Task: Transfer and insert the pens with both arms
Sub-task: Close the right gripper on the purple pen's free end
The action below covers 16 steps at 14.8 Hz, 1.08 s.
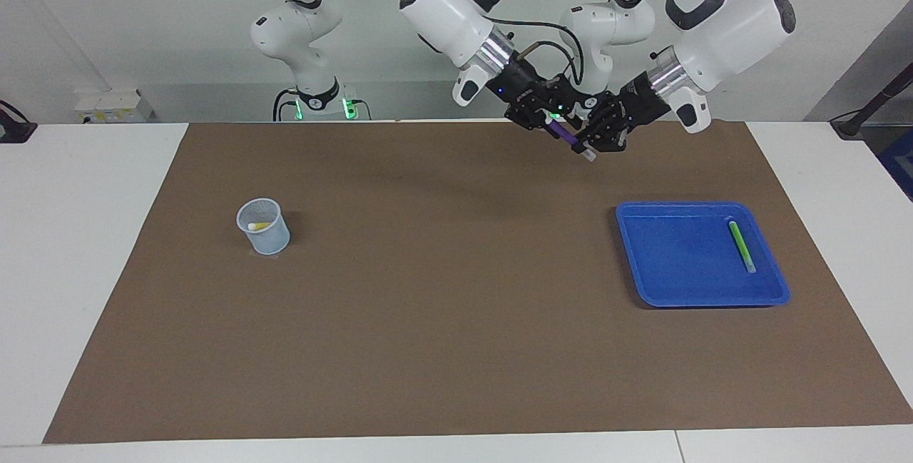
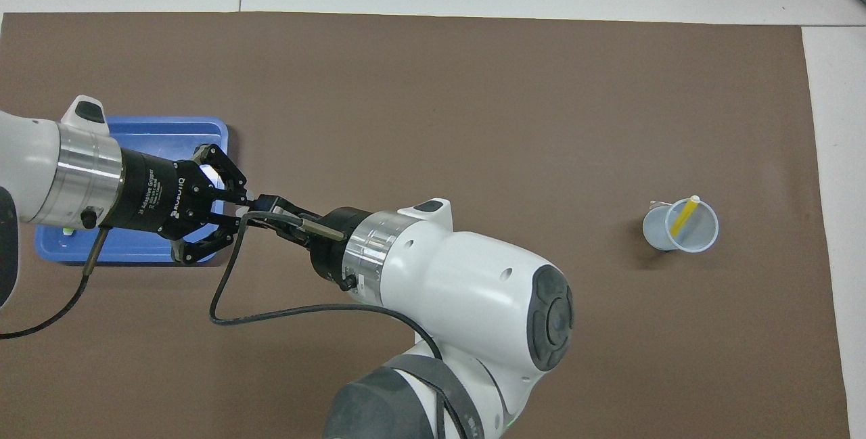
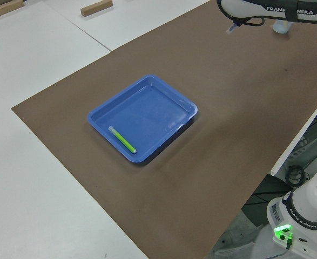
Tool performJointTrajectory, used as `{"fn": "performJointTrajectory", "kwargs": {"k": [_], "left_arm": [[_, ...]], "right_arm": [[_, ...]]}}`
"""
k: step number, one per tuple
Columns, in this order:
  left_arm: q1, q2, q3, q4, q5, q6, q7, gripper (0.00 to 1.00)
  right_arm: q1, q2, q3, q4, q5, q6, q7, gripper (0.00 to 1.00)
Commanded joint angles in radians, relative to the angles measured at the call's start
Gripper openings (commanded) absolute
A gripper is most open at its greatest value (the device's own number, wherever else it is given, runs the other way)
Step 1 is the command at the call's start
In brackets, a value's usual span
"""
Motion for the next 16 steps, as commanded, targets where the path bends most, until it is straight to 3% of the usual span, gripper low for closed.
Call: {"fn": "performJointTrajectory", "kwargs": {"k": [1, 6, 10, 14, 16], "left_arm": [[-0.01, -0.029, 0.007, -0.027, -0.016, -0.008, -0.014, 0.0], [-0.01, -0.029, 0.007, -0.026, -0.016, -0.008, -0.014, 0.0], [-0.01, -0.037, 0.009, -0.027, -0.016, -0.012, -0.014, 0.0], [-0.01, -0.037, 0.009, -0.027, -0.014, -0.014, -0.001, 0.0], [-0.01, -0.037, 0.01, -0.027, -0.014, -0.014, 0.028, 0.41]], "right_arm": [[-0.007, 0.009, 0.002, 0.012, -0.011, 0.013, -0.013, 0.45], [-0.012, 0.009, 0.002, 0.008, -0.012, 0.01, -0.046, 0.37], [-0.012, 0.009, 0.002, 0.006, -0.011, 0.006, -0.046, 0.01], [-0.012, 0.009, 0.002, 0.006, -0.011, 0.006, -0.046, 0.0], [-0.013, 0.007, 0.0, 0.003, -0.011, 0.003, -0.047, 0.0]]}}
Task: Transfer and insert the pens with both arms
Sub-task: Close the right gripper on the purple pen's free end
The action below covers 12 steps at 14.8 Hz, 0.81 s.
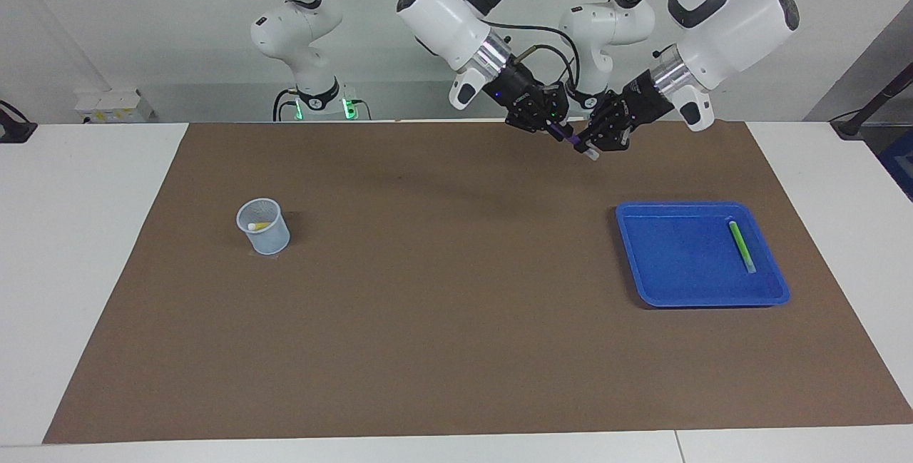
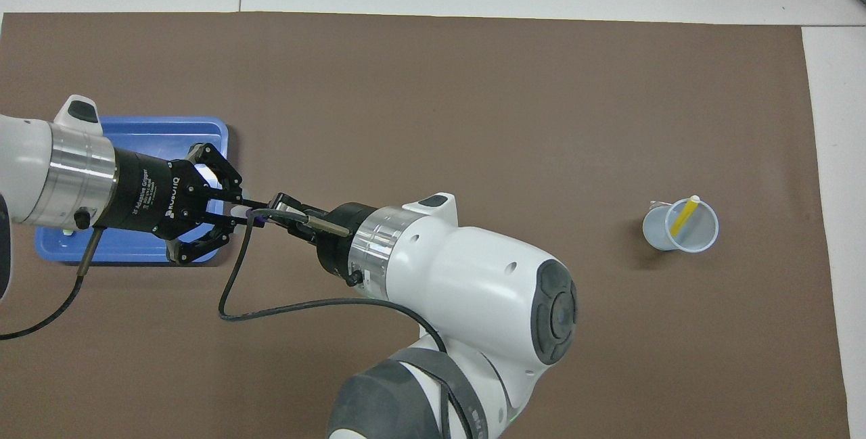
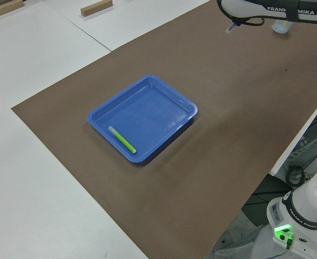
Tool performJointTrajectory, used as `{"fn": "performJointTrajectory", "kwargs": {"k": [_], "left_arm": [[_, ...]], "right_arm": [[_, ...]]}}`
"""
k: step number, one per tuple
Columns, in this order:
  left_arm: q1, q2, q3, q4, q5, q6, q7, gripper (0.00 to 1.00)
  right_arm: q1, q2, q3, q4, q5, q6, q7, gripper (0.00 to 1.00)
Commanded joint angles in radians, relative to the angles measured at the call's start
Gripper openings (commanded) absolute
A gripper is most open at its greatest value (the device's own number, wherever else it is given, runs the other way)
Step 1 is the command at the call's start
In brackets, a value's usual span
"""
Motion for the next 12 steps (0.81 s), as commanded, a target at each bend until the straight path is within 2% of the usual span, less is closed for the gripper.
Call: {"fn": "performJointTrajectory", "kwargs": {"k": [1, 12], "left_arm": [[-0.01, -0.031, 0.004, -0.027, -0.013, -0.013, 0.026, 0.62], [0.029, -0.039, 0.015, -0.025, -0.003, -0.021, 0.102, 0.63]], "right_arm": [[-0.015, 0.006, 0.006, 0.005, -0.007, 0.003, -0.017, 0.0], [-0.038, -0.004, 0.006, -0.013, -0.009, -0.026, -0.02, 0.0]]}}
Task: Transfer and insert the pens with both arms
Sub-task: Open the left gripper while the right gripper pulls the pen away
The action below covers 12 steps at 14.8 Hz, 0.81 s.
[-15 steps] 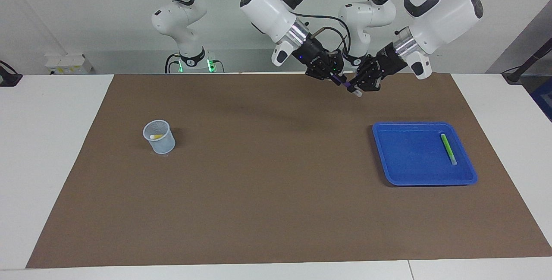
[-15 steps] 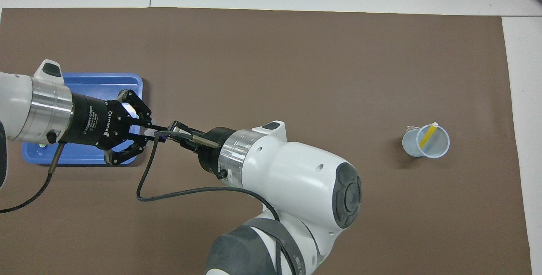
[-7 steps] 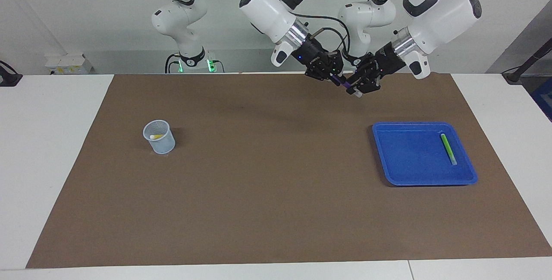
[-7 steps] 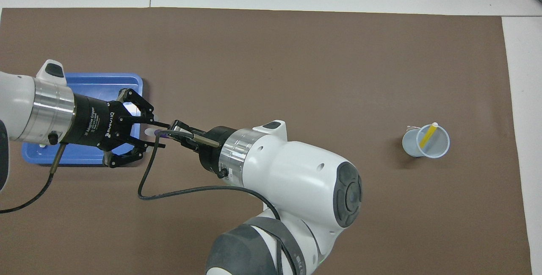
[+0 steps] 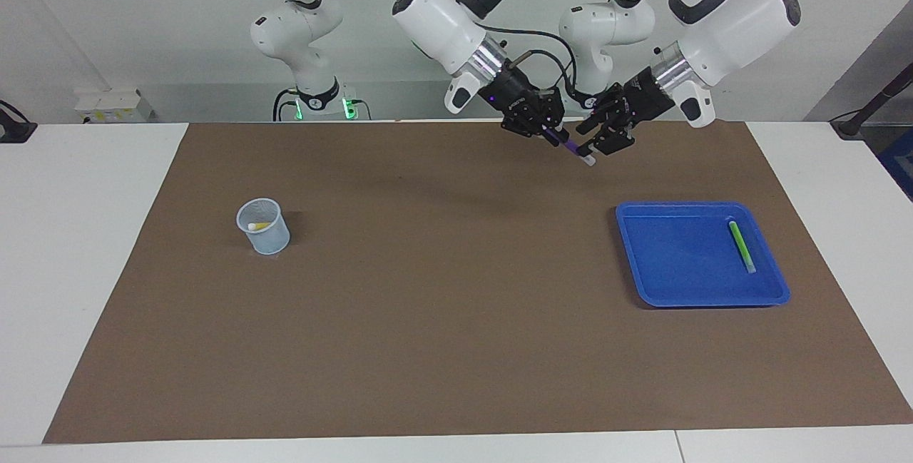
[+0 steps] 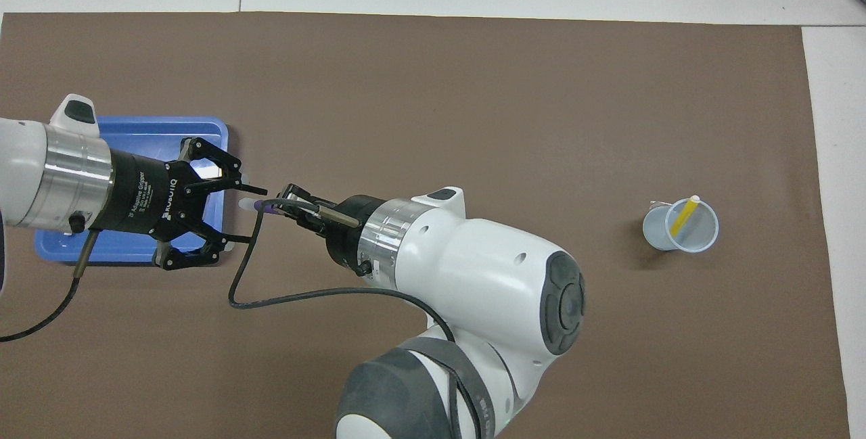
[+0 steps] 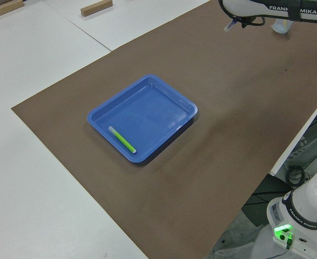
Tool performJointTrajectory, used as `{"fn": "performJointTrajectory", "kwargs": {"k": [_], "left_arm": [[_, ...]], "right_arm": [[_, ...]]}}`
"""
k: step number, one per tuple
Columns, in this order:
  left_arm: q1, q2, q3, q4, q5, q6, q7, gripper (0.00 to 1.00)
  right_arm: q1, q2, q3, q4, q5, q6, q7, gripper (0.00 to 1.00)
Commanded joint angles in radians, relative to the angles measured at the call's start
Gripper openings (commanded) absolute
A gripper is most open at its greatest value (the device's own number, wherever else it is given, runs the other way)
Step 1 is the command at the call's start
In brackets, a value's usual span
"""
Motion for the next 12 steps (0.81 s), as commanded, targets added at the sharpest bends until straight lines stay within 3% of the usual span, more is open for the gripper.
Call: {"fn": "performJointTrajectory", "kwargs": {"k": [1, 3, 6, 12], "left_arm": [[0.042, -0.033, 0.008, -0.027, -0.001, -0.026, 0.098, 0.62], [0.081, -0.036, 0.009, -0.027, 0.022, -0.054, 0.202, 0.62], [0.118, -0.045, 0.008, -0.042, 0.101, -0.068, 0.397, 0.61], [0.223, -0.065, 0.008, -0.08, 0.287, -0.066, 0.928, 0.61]], "right_arm": [[-0.022, -0.007, 0.007, -0.013, -0.009, -0.022, -0.02, 0.0], [-0.037, -0.007, 0.006, -0.016, -0.009, -0.032, -0.023, 0.0], [-0.098, -0.012, -0.002, -0.019, -0.038, -0.142, -0.102, 0.0], [-0.33, -0.052, 0.0, -0.036, -0.376, -0.541, -0.293, 0.0]]}}
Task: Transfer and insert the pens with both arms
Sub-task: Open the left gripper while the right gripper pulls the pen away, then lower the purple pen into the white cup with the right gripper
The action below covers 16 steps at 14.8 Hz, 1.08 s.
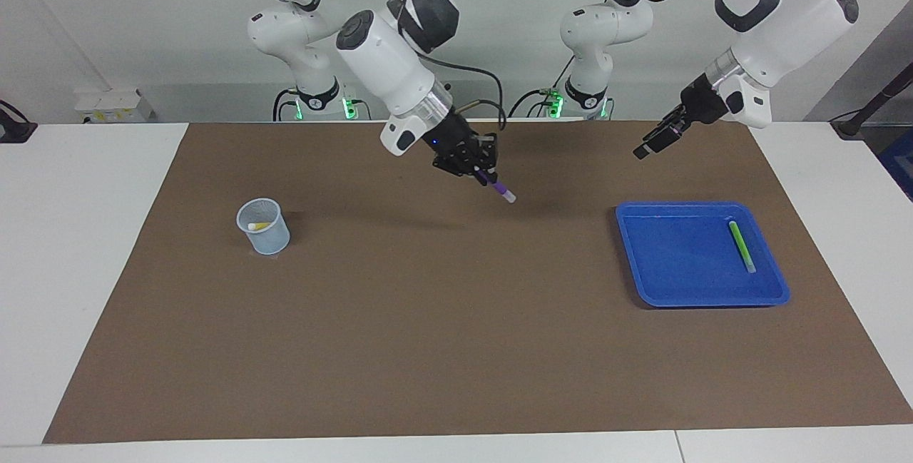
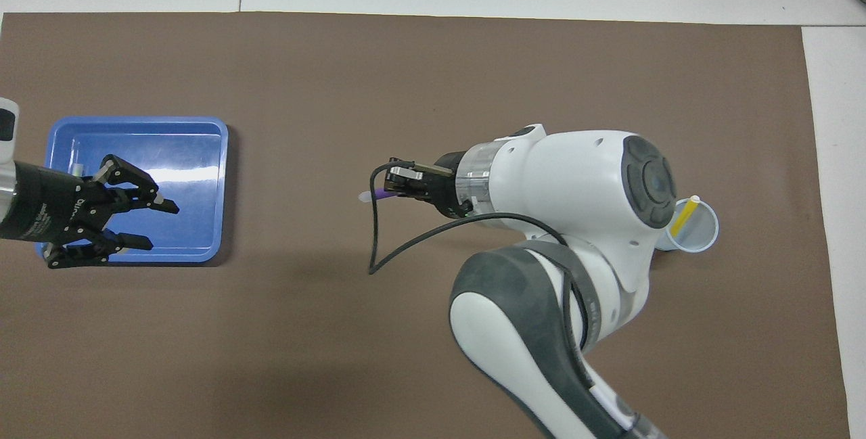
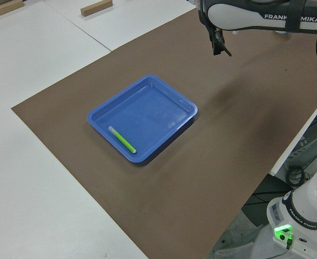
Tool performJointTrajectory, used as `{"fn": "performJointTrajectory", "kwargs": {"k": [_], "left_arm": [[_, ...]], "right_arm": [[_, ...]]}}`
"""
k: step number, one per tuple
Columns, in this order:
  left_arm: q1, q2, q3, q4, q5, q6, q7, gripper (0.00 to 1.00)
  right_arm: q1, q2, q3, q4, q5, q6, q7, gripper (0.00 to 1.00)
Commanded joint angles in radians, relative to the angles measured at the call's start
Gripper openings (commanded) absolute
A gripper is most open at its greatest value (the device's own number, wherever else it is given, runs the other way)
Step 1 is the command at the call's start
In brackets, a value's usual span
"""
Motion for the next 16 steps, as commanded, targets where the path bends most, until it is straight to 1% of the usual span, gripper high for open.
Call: {"fn": "performJointTrajectory", "kwargs": {"k": [1, 3, 4, 5, 7, 9, 10, 11, 13, 16], "left_arm": [[0.057, -0.045, -0.004, -0.054, 0.07, 0.01, 0.264, 0.6], [0.082, -0.044, -0.004, -0.063, 0.124, 0.028, 0.424, 0.6], [0.09, -0.039, -0.004, -0.069, 0.151, 0.051, 0.493, 0.6], [0.096, -0.035, -0.004, -0.081, 0.17, 0.08, 0.541, 0.6], [0.11, -0.02, -0.004, -0.101, 0.216, 0.134, 0.64, 0.6], [0.117, 0.002, -0.004, -0.103, 0.254, 0.163, 0.725, 0.6], [0.139, 0.017, -0.004, -0.101, 0.27, 0.187, 0.763, 0.6], [0.143, 0.033, -0.004, -0.103, 0.277, 0.212, 0.797, 0.6], [0.166, 0.075, -0.004, -0.103, 0.326, 0.276, 0.869, 0.6], [0.192, 0.148, -0.004, -0.103, 0.351, 0.377, 0.941, 0.6]], "right_arm": [[-0.107, -0.039, 0.01, -0.03, -0.123, -0.134, -0.099, 0.0], [-0.196, -0.048, 0.01, -0.03, -0.218, -0.237, -0.221, 0.0], [-0.246, -0.056, 0.01, -0.03, -0.287, -0.291, -0.287, 0.0], [-0.292, -0.061, 0.012, -0.032, -0.358, -0.329, -0.353, 0.0], [-0.381, -0.064, 0.012, -0.032, -0.451, -0.386, -0.483, 0.0], [-0.475, -0.07, 0.012, -0.044, -0.493, -0.415, -0.602, 0.0], [-0.519, -0.078, 0.012, -0.047, -0.505, -0.435, -0.661, 0.0], [-0.55, -0.084, 0.012, -0.049, -0.516, -0.461, -0.709, 0.0], [-0.599, -0.104, 0.012, -0.061, -0.55, -0.481, -0.742, 0.0], [-0.63, -0.113, 0.012, -0.098, -0.555, -0.449, -0.737, 0.0]]}}
